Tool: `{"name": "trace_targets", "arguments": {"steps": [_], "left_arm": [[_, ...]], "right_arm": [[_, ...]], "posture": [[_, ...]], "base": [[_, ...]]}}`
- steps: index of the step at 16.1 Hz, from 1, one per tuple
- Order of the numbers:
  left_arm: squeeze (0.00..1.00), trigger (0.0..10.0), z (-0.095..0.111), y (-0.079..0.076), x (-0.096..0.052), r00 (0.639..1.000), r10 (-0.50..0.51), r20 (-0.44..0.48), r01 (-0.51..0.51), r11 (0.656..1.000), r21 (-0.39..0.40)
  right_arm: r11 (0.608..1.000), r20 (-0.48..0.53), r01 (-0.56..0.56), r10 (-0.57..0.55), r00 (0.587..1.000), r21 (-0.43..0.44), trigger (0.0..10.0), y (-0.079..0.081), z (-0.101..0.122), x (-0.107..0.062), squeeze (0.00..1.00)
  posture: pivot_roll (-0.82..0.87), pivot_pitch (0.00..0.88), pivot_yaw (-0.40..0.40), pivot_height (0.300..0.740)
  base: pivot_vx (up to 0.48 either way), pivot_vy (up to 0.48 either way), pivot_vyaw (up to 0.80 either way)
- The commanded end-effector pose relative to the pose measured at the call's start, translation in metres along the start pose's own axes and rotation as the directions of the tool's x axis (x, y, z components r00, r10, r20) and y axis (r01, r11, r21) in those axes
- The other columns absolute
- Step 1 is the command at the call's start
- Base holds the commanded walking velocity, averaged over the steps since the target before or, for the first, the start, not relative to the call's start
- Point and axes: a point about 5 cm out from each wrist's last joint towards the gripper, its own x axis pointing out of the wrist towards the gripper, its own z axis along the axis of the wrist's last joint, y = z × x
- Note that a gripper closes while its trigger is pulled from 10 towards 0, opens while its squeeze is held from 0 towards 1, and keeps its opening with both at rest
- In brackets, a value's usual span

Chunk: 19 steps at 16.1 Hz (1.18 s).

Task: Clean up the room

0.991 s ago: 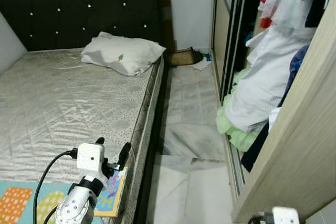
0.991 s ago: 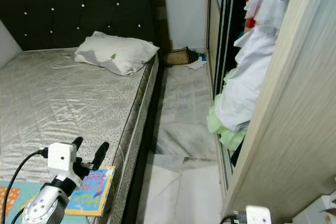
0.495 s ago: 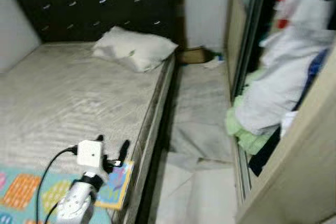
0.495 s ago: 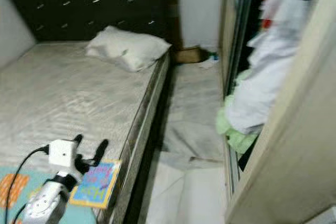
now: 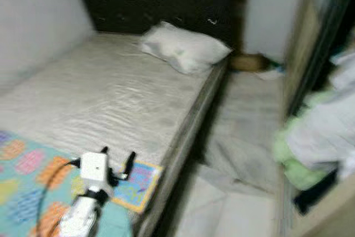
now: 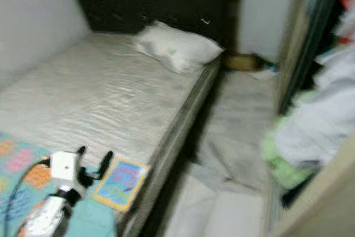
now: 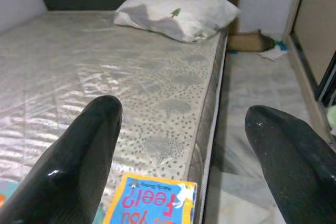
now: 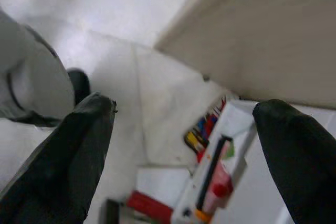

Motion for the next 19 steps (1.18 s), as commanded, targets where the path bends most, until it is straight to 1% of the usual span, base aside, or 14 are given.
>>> {"name": "trace_targets", "arguments": {"steps": [1,4,7,8,9,11,12,13,14,15,16,17,18,19], "left_arm": [[0.0,10.0,0.004,0.005,0.0,1.0,0.012,0.007,-0.012,1.0,0.022],[0.0,10.0,0.005,0.003,0.0,1.0,0.012,0.01,-0.012,1.0,0.022],[0.0,10.0,0.006,0.003,0.0,1.0,0.015,0.012,-0.016,1.0,0.022],[0.0,10.0,0.007,0.003,0.0,1.0,0.018,0.013,-0.018,1.0,0.022],[0.0,10.0,0.007,0.003,0.0,1.0,0.019,0.013,-0.019,1.0,0.022],[0.0,10.0,0.007,0.002,0.001,1.0,0.019,0.014,-0.019,1.0,0.022],[0.0,10.0,0.008,0.002,0.002,1.0,0.016,0.015,-0.017,1.0,0.023],[0.0,10.0,0.008,0.002,0.002,1.0,0.015,0.017,-0.015,1.0,0.023],[0.0,10.0,0.009,0.002,0.003,1.0,0.015,0.018,-0.015,1.0,0.023],[0.0,10.0,0.009,0.002,0.004,1.0,0.012,0.017,-0.013,1.0,0.025],[0.0,10.0,0.01,0.002,0.004,1.0,0.009,0.017,-0.009,1.0,0.026],[0.0,10.0,0.01,0.002,0.005,1.0,0.008,0.017,-0.008,1.0,0.027],[0.0,10.0,0.01,0.002,0.005,1.0,0.007,0.017,-0.008,1.0,0.027],[0.0,10.0,0.01,0.002,0.006,1.0,0.005,0.017,-0.006,1.0,0.029]], "right_arm": [[1.0,0.06,-0.021,0.021,0.998,0.0,10.0,0.008,0.013,0.003,0.0],[0.998,0.061,-0.037,0.04,0.997,-0.046,10.0,0.01,0.004,0.0,0.0],[0.997,0.075,-0.042,0.048,0.996,-0.069,10.0,0.01,0.006,0.001,0.0],[0.993,0.095,-0.064,0.073,0.993,-0.095,10.0,0.013,0.009,0.001,0.0],[0.992,0.103,-0.078,0.088,0.991,-0.096,10.0,0.015,0.009,0.0,0.0],[0.987,0.121,-0.098,0.113,0.986,-0.127,10.0,0.021,0.008,-0.002,0.0],[0.987,0.153,-0.099,0.118,0.981,-0.125,10.0,0.024,0.011,-0.003,0.0],[0.989,0.215,-0.097,0.119,0.969,-0.112,10.0,0.025,0.019,-0.004,0.0],[0.991,0.254,-0.083,0.107,0.961,-0.102,10.0,0.025,0.026,-0.003,0.0],[0.994,0.286,-0.062,0.085,0.954,-0.089,10.0,0.023,0.035,-0.001,0.0],[0.996,0.304,-0.046,0.067,0.95,-0.075,10.0,0.013,0.074,0.015,0.0],[0.998,0.327,-0.047,0.062,0.943,-0.053,10.0,-0.003,0.154,0.033,0.0],[0.997,0.335,-0.05,0.065,0.94,-0.052,10.0,-0.003,0.161,0.033,0.0],[0.998,0.351,-0.059,0.067,0.934,-0.031,10.0,-0.002,0.172,0.033,0.0]], "posture": [[-0.18,0.0,0.105,0.74],[-0.18,0.0,0.102,0.74],[-0.17,0.0,0.099,0.74],[-0.17,0.0,0.099,0.74],[-0.17,0.0,0.099,0.74],[-0.17,0.0,0.098,0.74],[-0.17,0.0,0.097,0.74],[-0.17,0.0,0.1,0.74],[-0.17,0.0,0.105,0.74],[-0.17,0.0,0.107,0.74],[-0.17,0.0,0.111,0.74],[-0.17,0.0,0.113,0.74],[-0.17,0.0,0.114,0.74],[-0.17,0.0,0.114,0.74]], "base": [[0.0,0.0,0.46],[0.0,0.0,0.3],[0.0,0.0,0.0],[0.0,0.0,0.0],[0.0,0.0,0.0],[0.0,0.0,0.0],[0.0,0.0,0.0],[0.0,0.0,0.0],[0.0,0.0,0.0],[0.0,0.0,0.0],[0.0,0.0,0.0],[0.0,0.0,0.0],[0.0,0.0,0.0],[0.0,0.0,0.0]]}}
